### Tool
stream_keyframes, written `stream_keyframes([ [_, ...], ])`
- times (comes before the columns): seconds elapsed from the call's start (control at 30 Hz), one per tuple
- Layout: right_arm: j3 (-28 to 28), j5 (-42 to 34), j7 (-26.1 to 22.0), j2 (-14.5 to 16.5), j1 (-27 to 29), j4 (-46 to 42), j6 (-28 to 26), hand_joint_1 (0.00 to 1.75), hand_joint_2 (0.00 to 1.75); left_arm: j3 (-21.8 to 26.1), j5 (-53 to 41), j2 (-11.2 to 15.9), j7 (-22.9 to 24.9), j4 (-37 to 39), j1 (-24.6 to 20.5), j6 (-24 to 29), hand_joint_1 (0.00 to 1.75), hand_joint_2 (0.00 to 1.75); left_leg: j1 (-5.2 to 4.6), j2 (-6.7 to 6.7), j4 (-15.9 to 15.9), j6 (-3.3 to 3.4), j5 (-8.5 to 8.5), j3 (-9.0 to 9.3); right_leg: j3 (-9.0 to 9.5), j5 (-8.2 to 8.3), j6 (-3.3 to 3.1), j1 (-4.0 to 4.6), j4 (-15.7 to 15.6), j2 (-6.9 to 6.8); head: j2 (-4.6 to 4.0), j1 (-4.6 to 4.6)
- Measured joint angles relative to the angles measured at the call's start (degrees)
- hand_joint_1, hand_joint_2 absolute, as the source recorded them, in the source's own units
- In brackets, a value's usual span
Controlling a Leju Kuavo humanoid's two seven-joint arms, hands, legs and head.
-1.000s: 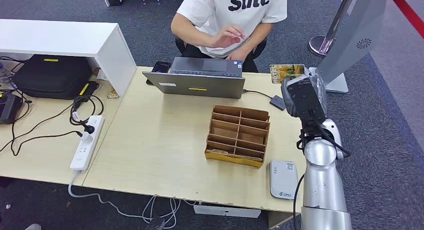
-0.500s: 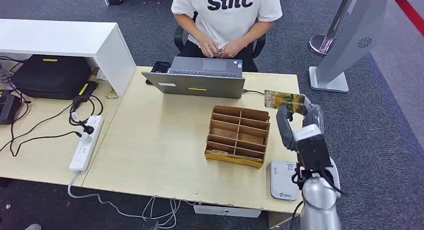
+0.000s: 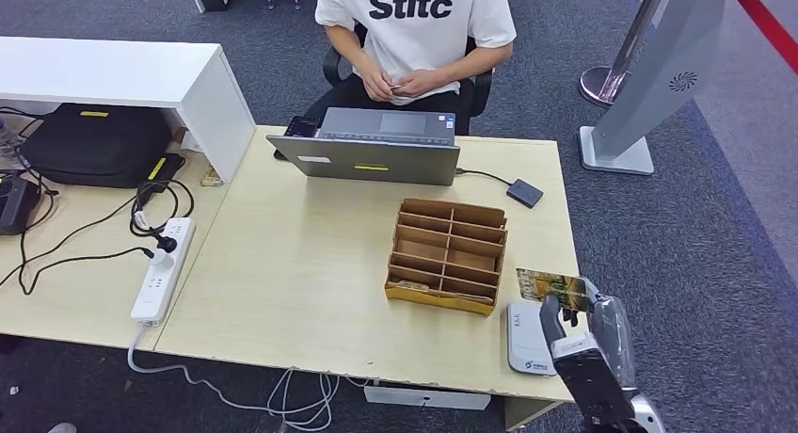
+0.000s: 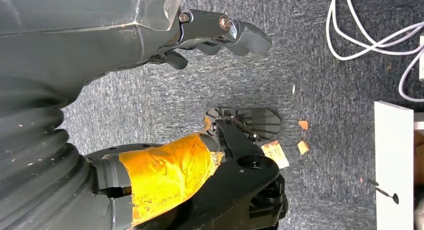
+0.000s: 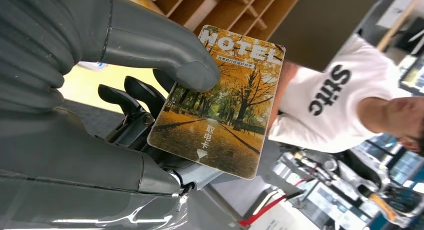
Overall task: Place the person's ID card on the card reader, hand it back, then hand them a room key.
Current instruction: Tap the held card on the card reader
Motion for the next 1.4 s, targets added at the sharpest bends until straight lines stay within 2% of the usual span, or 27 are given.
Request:
stream_keyframes([
  [0.17,-0.53,7.69,4.1,-0.16,0.07,0.0,-1.56,1.75,1.75,0.03,-0.08,0.0,0.06,0.0,-0.01,0.41,0.0,1.75,0.0,-0.01,0.0,-0.01,0.03,0.0,0.0,0.0,0.0,0.0,0.01,-0.01,0.0,0.01],
  [0.43,-0.75,9.68,5.15,-0.3,0.05,0.16,-2.06,1.75,1.75,0.03,-0.12,0.0,0.1,0.0,-0.01,0.46,0.0,1.75,0.0,-0.01,0.0,-0.01,0.02,-0.01,0.0,0.0,0.0,0.0,0.01,-0.01,0.0,0.01],
  [0.57,-1.0,18.26,9.85,-0.52,-0.5,1.77,-3.08,1.75,1.75,0.03,-0.66,0.0,0.46,0.0,-0.02,0.54,0.0,1.75,0.0,-0.01,0.0,-0.01,0.02,-0.01,0.0,0.0,0.0,0.0,0.01,0.0,0.0,0.01],
  [0.67,-1.93,21.49,11.16,-0.73,-1.45,5.09,-3.04,1.75,1.75,0.03,-1.27,0.0,0.73,0.0,-0.02,0.56,0.0,1.75,0.0,-0.01,0.0,-0.01,0.03,-0.01,0.02,0.0,0.0,0.0,0.01,-0.01,0.0,0.01],
  [1.0,-3.98,31.26,15.04,-0.9,-4.59,16.48,1.6,1.75,1.75,0.03,-2.33,0.01,1.04,0.0,-0.08,0.52,0.0,1.75,0.0,-0.02,0.0,-0.01,0.03,0.0,0.01,0.0,0.0,0.0,0.01,-0.01,0.0,0.0],
  [1.4,-4.84,33.45,14.9,-0.9,-7.49,22.1,5.06,1.75,1.75,0.03,-2.7,0.06,1.2,0.0,-0.14,0.38,0.0,1.75,0.0,0.0,0.0,-0.01,0.03,0.1,0.11,0.0,0.01,0.0,0.01,0.01,0.0,0.01],
])
